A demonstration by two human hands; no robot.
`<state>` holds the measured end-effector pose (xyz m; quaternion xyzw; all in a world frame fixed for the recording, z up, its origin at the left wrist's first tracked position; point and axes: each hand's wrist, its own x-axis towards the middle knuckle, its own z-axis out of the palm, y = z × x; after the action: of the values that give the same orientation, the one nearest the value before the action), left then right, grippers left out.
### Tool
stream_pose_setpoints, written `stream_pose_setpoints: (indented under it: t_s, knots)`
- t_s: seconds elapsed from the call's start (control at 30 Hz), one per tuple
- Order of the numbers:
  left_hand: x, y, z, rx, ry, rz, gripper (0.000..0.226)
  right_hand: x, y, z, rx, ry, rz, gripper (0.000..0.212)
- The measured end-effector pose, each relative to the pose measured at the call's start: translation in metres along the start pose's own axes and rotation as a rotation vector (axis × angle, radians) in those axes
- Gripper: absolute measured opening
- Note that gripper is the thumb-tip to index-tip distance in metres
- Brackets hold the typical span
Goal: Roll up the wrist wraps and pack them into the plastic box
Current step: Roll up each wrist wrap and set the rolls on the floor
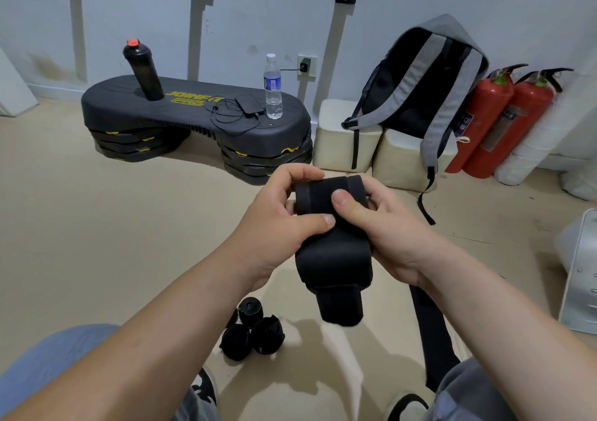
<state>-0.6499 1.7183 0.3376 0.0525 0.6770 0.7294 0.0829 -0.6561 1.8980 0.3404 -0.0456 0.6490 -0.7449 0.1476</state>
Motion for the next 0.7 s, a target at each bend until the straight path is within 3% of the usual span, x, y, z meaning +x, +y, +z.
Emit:
stream_pose_setpoints:
  t_s: [0.1,0.2,0.33,0.53,0.6,0.7]
  knots:
    - [0.0026,0.0038,-0.0001,-0.121,0.024,-0.132,0.059,0.0035,0.0038,-0.0041,-0.017,-0.020,-0.084,0.034]
    - [0.0022,0.0040,0.0020,-0.256,-0.038,-0.221,0.051,0.0054,0.0050,-0.0069,0.002,-0.042,-0.128,0.039]
    - [0.0031,-0.0005,0.0043,-0.043,-0.024,-0.280,0.055,0.0036,0.0062,-0.0057,-0.048,-0.086,-0.134,0.044]
    - [-0.0002,0.0005,0.0044,-0.005,0.114,-0.187,0.034,0.0068,0.0005,-0.0067,0.030,-0.052,0.056,0.052]
    - [-0.0010,0.0019,0.0042,0.006,0.111,-0.145,0.025,0.0080,-0.0019,-0.0052,0.005,-0.058,0.141,0.045]
    - [-0.0037,-0.0002,0.0043,0.030,0.059,-0.074,0.026,0.0078,-0.0020,-0.0021,-0.097,-0.070,0.222,0.058]
